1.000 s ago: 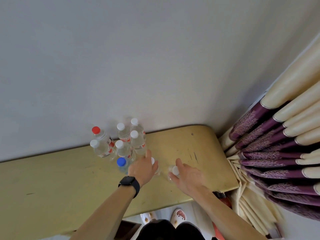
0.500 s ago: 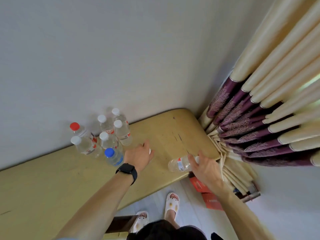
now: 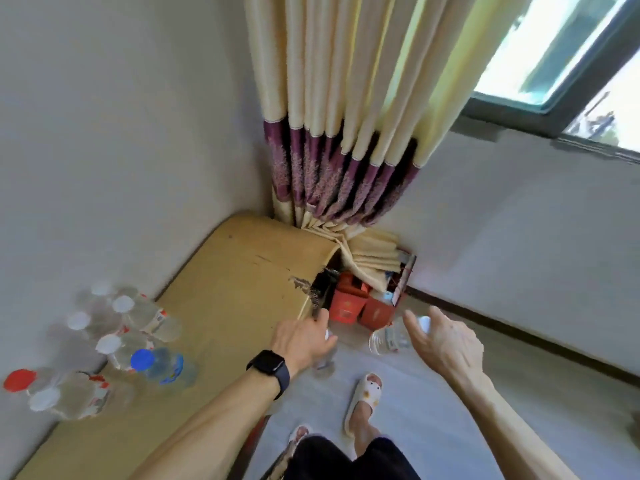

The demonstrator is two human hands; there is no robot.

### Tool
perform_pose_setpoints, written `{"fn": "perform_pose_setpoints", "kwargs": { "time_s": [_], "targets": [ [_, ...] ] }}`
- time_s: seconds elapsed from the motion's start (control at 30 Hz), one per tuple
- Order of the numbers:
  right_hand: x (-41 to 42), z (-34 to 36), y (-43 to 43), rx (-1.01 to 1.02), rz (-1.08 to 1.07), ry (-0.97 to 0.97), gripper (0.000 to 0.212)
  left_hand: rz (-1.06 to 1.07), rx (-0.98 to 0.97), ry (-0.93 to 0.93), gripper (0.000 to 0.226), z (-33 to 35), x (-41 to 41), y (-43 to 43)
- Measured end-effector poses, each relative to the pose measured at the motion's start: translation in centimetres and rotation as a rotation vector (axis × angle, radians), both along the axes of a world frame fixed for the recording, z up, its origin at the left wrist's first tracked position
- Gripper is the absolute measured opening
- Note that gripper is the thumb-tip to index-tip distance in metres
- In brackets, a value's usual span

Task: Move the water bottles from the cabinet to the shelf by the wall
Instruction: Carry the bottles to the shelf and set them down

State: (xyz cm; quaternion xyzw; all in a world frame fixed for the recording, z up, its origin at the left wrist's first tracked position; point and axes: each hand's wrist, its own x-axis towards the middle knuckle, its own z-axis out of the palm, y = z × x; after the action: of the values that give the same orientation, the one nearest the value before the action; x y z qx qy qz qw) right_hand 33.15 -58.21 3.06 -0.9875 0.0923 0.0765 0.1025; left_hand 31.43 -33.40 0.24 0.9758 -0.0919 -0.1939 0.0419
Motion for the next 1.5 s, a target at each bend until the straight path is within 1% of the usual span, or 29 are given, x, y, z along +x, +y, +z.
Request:
{"fn": "perform_pose_setpoints", "kwargs": {
  "time_s": [0.07,0.13,0.2,0.37,0.5,0.57,0.67,0.83,1.0,1.17,1.23,1.33,1.5],
  "targets": [
    [-2.5,0.9,-3.6,-0.054,-0.122,0.022,0.058,-0.183,0.000,-0.020,0.052,0.7,0.3,-4.4],
    [-5.5,1.7,-7.2,-0.067,-0.245,0.034,0.060,-0.335,-0.014,-0.082,0.047,1.3,-0.1,-8.6],
    [-9.0,2.1,-10.5,-0.064,-0.379,0.043,0.060,-0.455,-0.024,-0.140,0.046,2.1,-0.9,-12.4],
    [-19.6,3.4,-18.6,-0.006,-0.699,0.006,0.055,-0.669,-0.051,-0.189,0.047,4.7,-3.6,-21.7],
    [-28.6,4.5,-24.4,-0.004,-0.859,-0.061,0.050,-0.824,-0.067,-0.215,0.050,6.8,-7.7,-29.8],
    [-33.5,5.1,-27.4,-0.013,-0.909,-0.096,0.049,-0.916,-0.036,-0.238,0.048,8.0,-10.7,-34.1],
    [-41.7,6.5,-31.5,-0.044,-0.965,-0.106,0.048,-1.012,-0.001,-0.255,0.035,9.9,-16.5,-40.8],
    [-55.6,9.9,-36.8,-0.092,-1.135,-0.169,0.044,-1.288,0.001,-0.308,0.045,12.6,-26.9,-53.0],
    [-68.3,14.1,-41.2,-0.234,-1.265,-0.266,0.038,-1.535,-0.117,-0.381,0.047,16.5,-37.7,-65.0],
    [-78.0,18.5,-45.9,-0.401,-1.439,-0.388,0.035,-1.715,-0.281,-0.450,0.044,21.2,-47.4,-75.7],
    [-81.3,20.3,-48.5,-0.452,-1.501,-0.421,0.035,-1.776,-0.332,-0.495,0.043,23.0,-50.8,-80.0],
    [-85.3,22.9,-53.3,-0.522,-1.560,-0.413,0.034,-1.838,-0.398,-0.569,0.044,25.7,-55.4,-86.4],
    [-90.0,26.0,-62.0,-0.604,-1.628,-0.439,0.040,-1.920,-0.518,-0.641,0.042,29.4,-60.7,-96.5]
  ]
}}
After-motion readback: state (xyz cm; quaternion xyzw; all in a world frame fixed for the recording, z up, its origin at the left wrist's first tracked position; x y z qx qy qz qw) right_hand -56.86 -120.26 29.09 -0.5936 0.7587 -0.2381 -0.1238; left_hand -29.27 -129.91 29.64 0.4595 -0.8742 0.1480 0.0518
